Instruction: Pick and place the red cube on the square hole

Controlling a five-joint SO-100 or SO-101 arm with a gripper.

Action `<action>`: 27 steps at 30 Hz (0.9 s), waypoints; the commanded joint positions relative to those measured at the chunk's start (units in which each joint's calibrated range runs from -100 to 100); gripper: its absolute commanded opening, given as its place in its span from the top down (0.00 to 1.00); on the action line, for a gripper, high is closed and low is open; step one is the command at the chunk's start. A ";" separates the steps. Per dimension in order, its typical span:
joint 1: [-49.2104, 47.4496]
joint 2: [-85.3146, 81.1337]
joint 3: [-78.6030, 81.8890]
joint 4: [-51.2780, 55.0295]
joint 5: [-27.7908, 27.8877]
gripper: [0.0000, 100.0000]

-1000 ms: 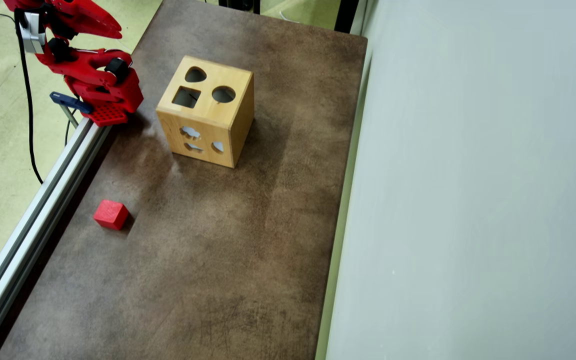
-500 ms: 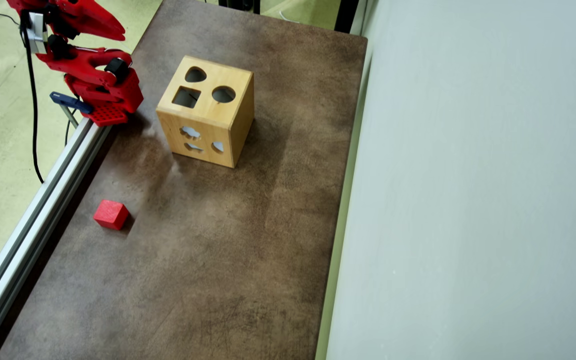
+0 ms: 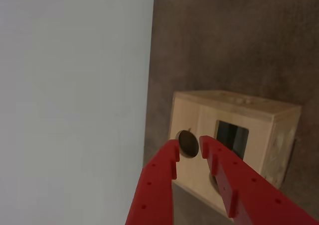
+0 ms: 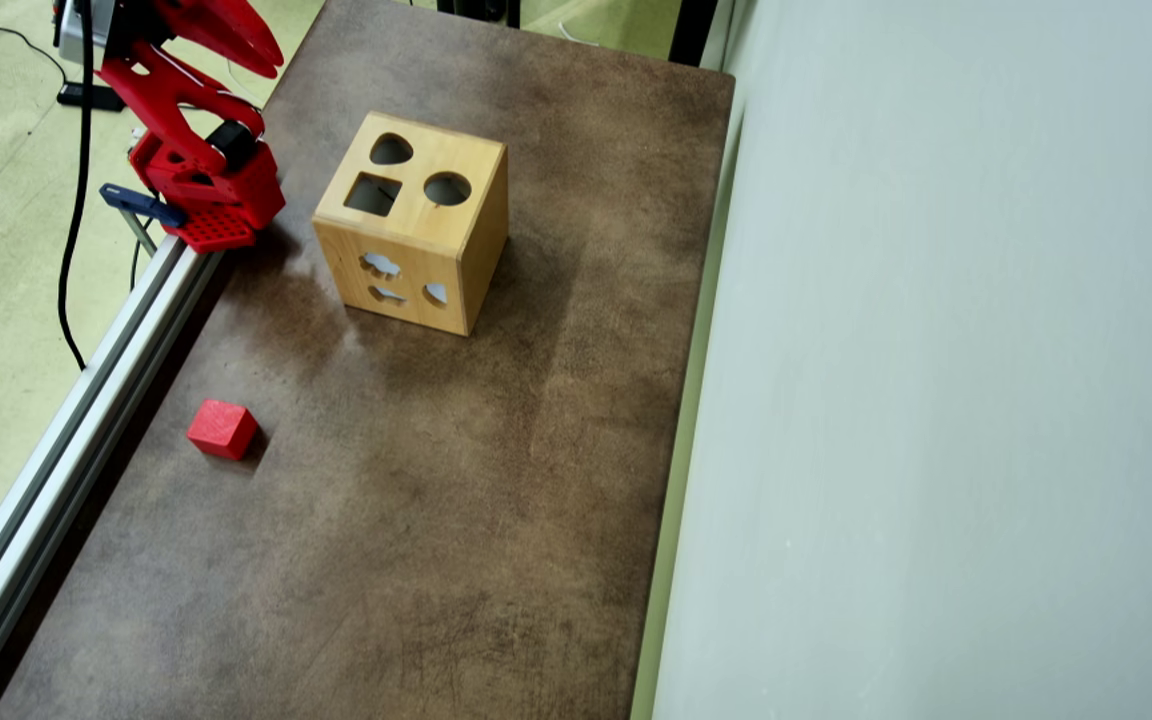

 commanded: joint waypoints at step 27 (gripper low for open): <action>32.41 49.70 -1.23 -0.71 19.68 0.92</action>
